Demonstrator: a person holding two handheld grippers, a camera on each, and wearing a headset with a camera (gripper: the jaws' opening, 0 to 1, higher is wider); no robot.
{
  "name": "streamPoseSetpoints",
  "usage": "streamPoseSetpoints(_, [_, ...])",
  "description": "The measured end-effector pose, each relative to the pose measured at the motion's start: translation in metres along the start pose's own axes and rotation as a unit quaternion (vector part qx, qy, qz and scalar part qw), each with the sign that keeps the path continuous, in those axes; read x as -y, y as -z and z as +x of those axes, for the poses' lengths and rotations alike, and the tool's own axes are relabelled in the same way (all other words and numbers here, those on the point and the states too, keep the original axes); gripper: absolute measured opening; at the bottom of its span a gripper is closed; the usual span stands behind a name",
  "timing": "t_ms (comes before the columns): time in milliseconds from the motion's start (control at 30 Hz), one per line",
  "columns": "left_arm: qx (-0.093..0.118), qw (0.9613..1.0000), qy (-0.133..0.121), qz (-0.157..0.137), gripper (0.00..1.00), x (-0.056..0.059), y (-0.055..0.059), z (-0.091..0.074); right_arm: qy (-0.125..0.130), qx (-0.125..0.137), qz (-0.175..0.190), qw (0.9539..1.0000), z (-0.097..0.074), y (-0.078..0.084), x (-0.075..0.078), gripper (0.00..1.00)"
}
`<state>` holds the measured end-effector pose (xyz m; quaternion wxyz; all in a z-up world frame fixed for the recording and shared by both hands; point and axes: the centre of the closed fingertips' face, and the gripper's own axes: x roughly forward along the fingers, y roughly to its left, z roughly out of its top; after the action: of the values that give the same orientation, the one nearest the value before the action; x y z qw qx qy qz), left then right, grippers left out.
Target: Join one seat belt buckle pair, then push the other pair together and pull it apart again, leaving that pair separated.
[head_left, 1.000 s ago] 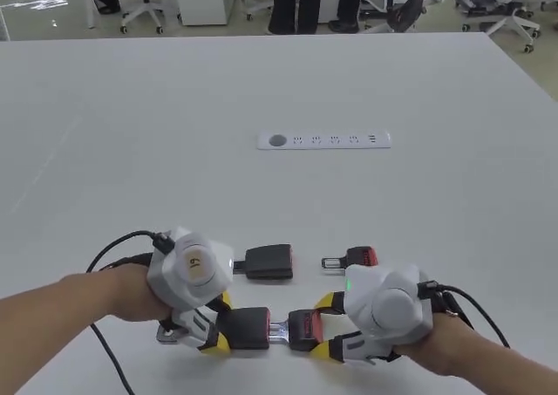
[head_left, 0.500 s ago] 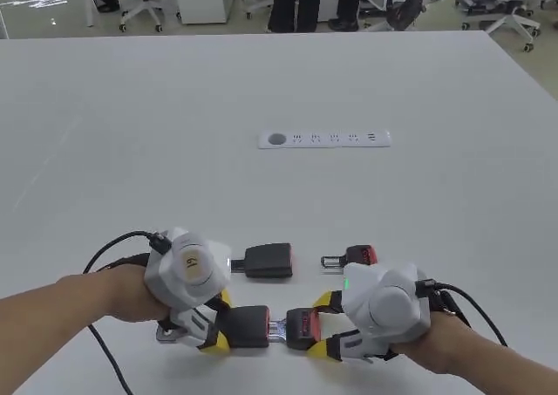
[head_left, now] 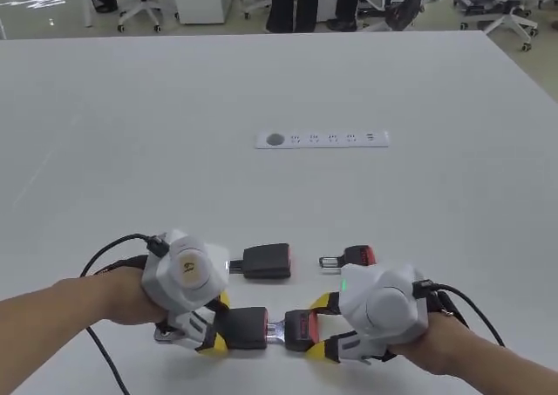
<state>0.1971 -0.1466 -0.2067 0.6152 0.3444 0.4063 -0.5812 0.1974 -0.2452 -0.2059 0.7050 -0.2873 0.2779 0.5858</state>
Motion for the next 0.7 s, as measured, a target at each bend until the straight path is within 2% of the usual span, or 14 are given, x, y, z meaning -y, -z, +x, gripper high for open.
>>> streamPoseSetpoints(700, [0.005, 1.0, 0.0, 0.001, 0.3, 0.0003, -0.0004, -0.0003, 0.001, -0.007, 0.013, 0.9999, 0.0022, -0.0017, -0.001, 0.28])
